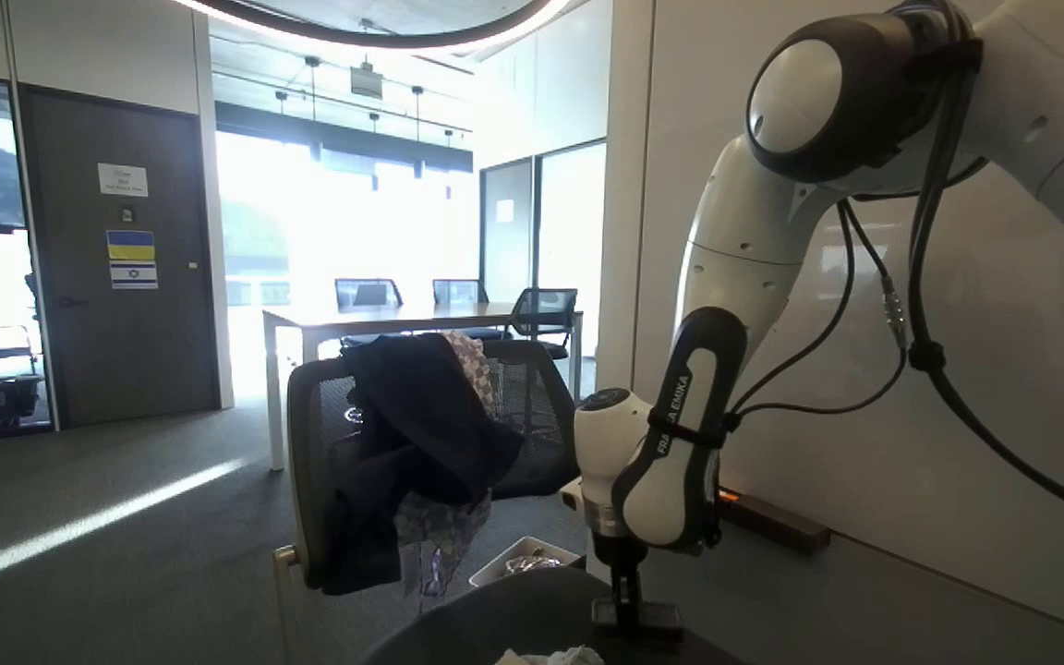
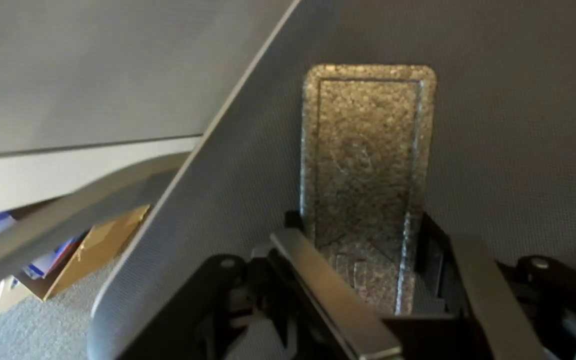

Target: Use the duster to wipe the white board

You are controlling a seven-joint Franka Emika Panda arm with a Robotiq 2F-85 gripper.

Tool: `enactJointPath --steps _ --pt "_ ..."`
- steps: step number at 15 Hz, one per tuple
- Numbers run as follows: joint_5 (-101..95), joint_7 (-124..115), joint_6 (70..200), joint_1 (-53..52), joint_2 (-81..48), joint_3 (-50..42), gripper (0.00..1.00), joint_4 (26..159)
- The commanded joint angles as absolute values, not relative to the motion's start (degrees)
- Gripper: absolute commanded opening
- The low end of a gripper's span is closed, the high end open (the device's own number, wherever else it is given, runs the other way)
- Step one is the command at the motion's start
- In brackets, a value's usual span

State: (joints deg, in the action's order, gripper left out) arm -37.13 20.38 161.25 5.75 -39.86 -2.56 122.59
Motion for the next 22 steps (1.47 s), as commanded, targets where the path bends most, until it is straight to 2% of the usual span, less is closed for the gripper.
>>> enactJointPath --steps 1,6,11,18,22 --pt "-33.6 16.7 155.1 4.0 -30.4 -5.9 0.31 128.2" --pt "-36.2 7.1 149.6 1.4 -16.0 -12.0 0.31 136.2" --pt "-54.4 -13.1 147.4 -3.7 -0.9 -17.2 0.31 142.8" --pt "-70.4 -39.2 130.5 0.4 7.3 -6.2 0.31 142.9" --pt "-76.7 -51.1 120.9 0.0 3.7 -2.6 0.31 140.0"
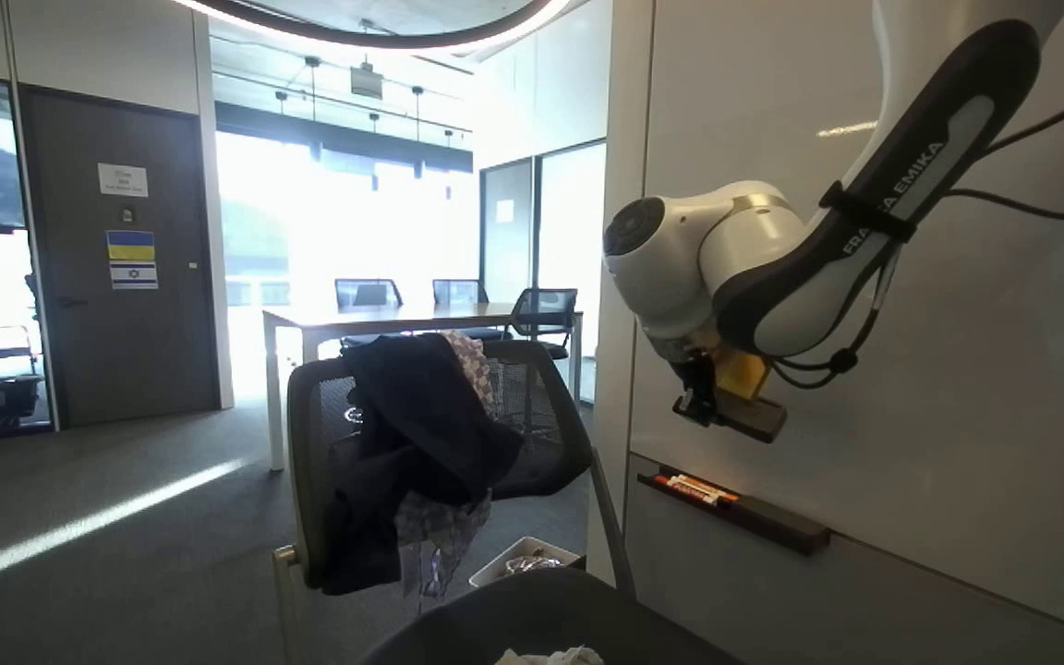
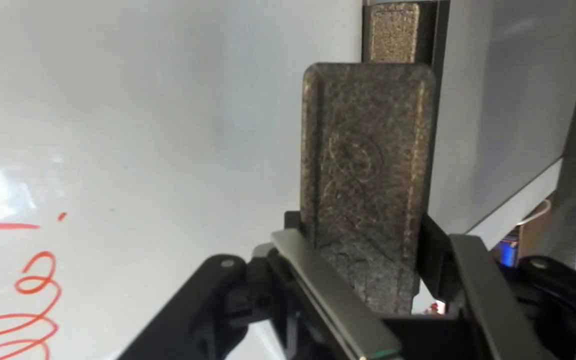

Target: Use the duster to wipe the white board

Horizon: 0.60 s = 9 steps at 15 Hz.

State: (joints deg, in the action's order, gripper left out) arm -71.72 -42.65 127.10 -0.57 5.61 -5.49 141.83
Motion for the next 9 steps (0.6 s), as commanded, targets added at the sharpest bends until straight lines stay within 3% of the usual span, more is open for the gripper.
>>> enactJointPath --steps 1,9 --pt "-78.1 -53.7 118.2 -0.1 2.1 -2.0 0.31 139.2" --pt "-87.2 -68.3 97.7 -0.2 -3.9 -1.1 0.31 138.3"
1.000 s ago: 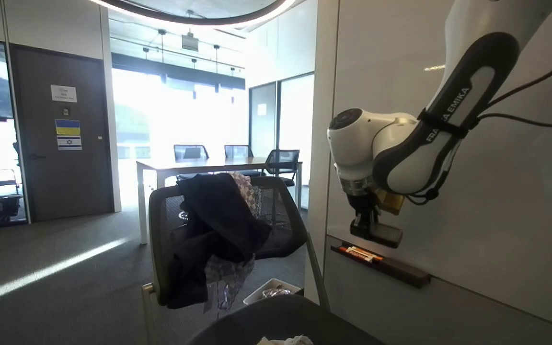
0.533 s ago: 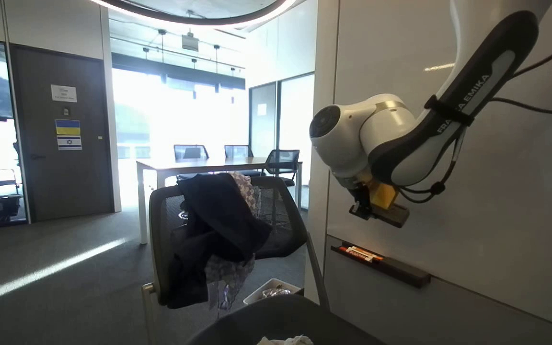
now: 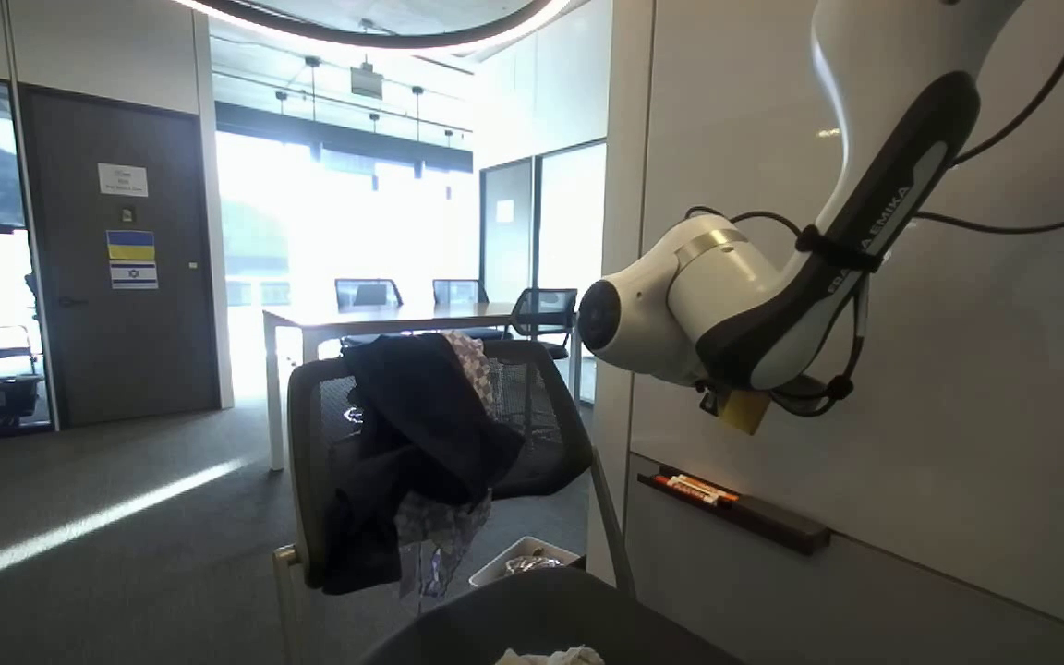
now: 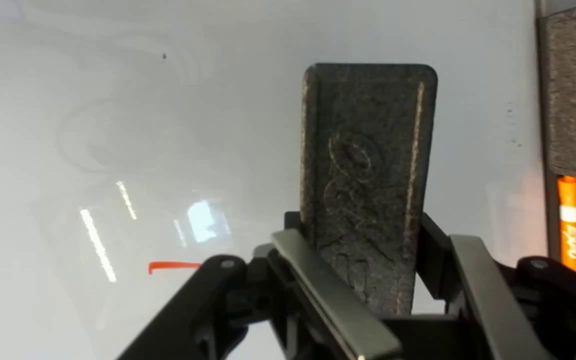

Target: Use the duster to wipe the white board

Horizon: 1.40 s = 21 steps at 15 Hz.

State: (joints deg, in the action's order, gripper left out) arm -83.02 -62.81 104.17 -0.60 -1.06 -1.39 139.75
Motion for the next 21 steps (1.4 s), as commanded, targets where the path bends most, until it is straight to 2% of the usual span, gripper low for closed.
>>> enactJointPath --steps 1,9,15,21 --pt "-88.4 -70.0 95.4 -0.1 -4.6 -1.2 0.31 138.3" --pt "-101.2 -87.4 84.2 3.1 -15.0 -3.8 0.31 135.5" --pt "-116.8 -82.7 83.1 4.8 -17.1 -4.7 0.31 136.8" --pt "-114.3 -78.4 83.4 6.1 -16.8 -4.6 0.31 134.3"
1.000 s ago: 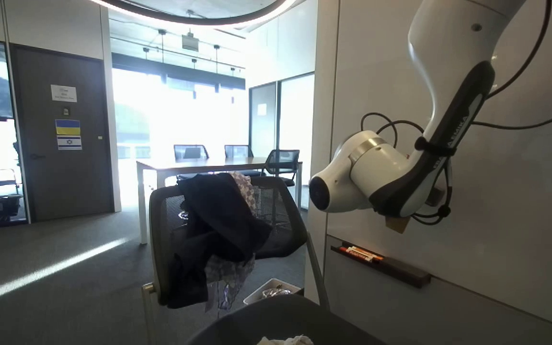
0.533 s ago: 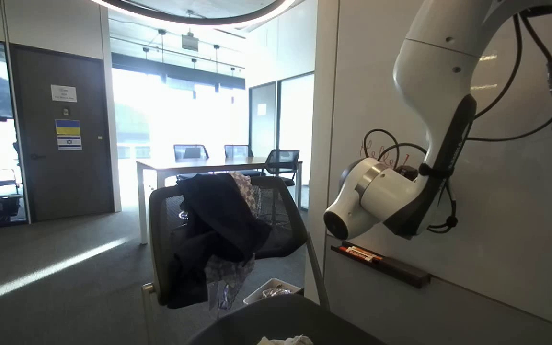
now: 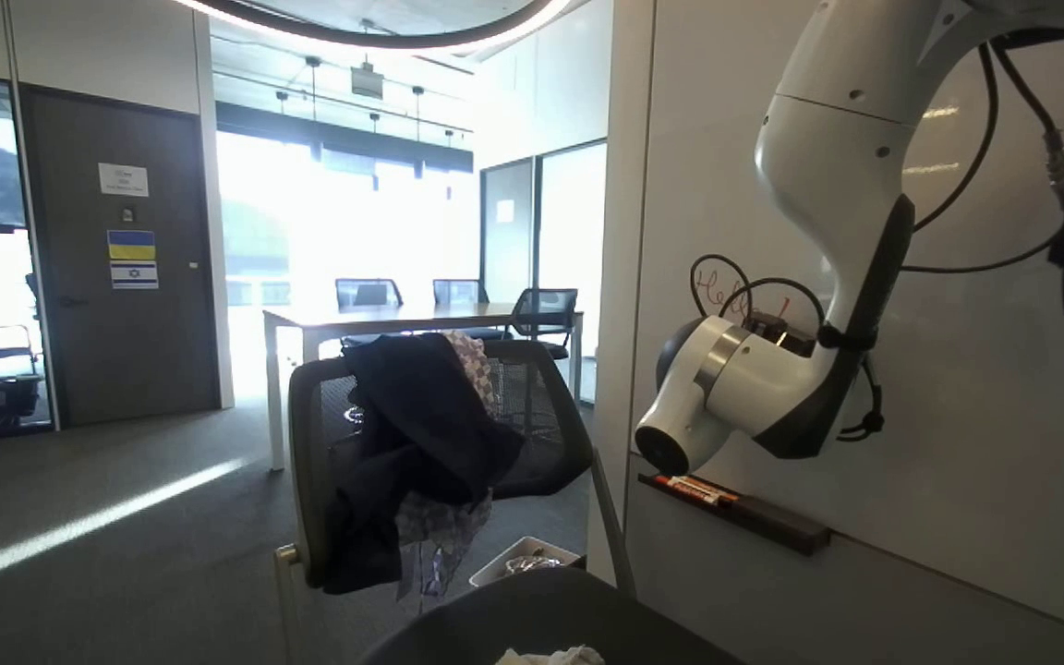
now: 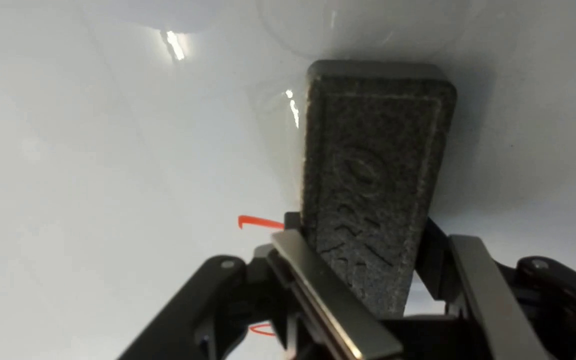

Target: Use the duster to wipe the white board

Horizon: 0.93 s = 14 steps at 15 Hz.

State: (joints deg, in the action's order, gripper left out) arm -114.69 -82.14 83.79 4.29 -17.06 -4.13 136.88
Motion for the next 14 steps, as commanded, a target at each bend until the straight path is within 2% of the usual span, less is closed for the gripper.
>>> enactJointPath --steps 1,6,14 --pt "-113.6 -77.2 83.4 6.1 -17.0 -4.4 0.31 133.7" --pt "-108.5 -71.4 82.6 5.7 -15.4 -3.6 0.31 130.5" --pt "-105.1 -54.4 83.5 4.5 -19.4 -1.9 0.31 112.4"
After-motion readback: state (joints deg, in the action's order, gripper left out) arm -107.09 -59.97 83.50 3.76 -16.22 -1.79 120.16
